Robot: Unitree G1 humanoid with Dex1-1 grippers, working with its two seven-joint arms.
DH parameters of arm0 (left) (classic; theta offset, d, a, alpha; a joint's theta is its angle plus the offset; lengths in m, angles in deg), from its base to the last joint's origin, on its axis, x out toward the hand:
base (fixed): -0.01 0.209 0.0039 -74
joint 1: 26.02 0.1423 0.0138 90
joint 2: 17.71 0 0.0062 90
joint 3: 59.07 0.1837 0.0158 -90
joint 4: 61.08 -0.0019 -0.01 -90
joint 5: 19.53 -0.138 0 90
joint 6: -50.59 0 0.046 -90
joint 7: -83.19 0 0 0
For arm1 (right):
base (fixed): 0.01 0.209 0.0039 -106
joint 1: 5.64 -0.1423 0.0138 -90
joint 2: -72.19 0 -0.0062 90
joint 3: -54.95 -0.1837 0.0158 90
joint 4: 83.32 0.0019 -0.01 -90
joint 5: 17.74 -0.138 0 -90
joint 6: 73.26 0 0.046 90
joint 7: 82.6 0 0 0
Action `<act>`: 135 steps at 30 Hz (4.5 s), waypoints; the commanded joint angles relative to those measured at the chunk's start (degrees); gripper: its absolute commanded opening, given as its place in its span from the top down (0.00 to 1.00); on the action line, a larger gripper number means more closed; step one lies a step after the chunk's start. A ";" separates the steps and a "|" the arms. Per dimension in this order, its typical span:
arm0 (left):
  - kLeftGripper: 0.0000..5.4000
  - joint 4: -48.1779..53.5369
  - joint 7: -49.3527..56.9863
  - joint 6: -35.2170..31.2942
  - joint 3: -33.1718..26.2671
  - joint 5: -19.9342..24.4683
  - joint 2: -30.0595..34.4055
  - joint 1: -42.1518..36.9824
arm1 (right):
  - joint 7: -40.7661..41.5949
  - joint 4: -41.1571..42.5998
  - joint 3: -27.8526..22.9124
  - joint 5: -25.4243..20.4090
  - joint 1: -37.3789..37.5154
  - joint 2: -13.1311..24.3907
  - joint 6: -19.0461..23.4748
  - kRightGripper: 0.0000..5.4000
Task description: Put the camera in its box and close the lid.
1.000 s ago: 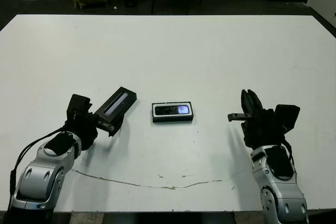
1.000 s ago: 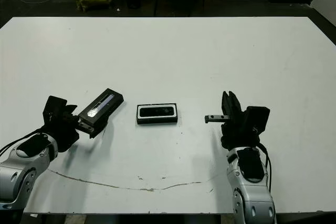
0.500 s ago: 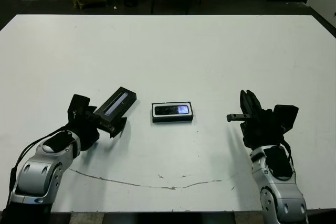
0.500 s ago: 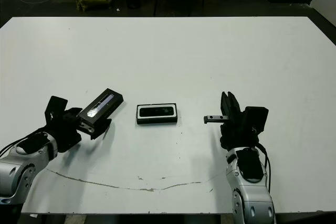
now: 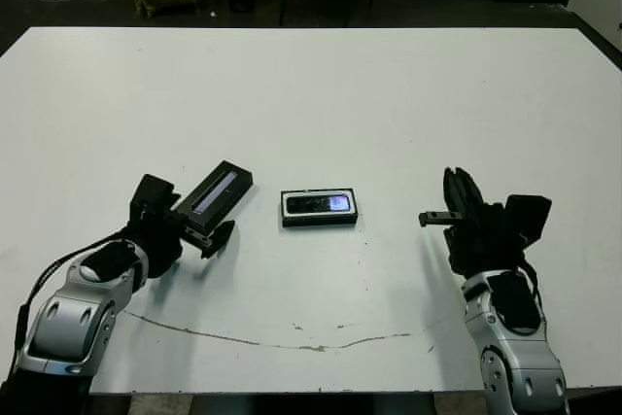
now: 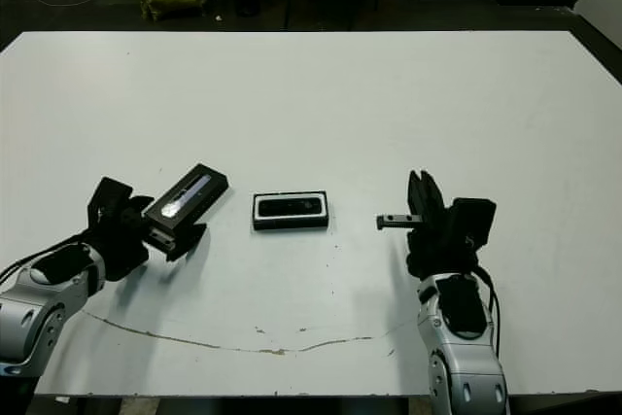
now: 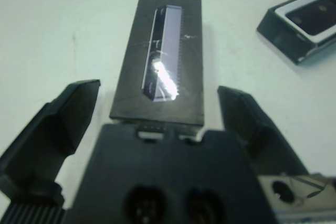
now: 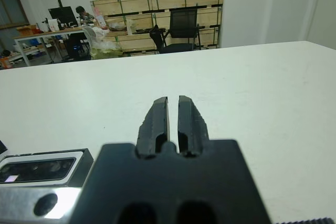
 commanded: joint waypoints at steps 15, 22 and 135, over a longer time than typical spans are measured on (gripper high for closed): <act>0.00 -2.13 2.18 -6.50 -4.59 5.05 -3.90 -0.61 | -0.17 -0.68 0.04 0.50 1.07 0.16 0.09 1.00; 0.01 -2.20 2.23 -7.01 -4.57 6.02 -3.56 -0.71 | -0.67 -0.30 -0.02 0.42 1.12 -0.28 0.86 1.00; 0.54 -37.97 -50.63 17.37 23.26 -10.12 0.98 -43.98 | -0.25 -2.40 -0.49 0.08 2.03 -0.38 -1.15 1.00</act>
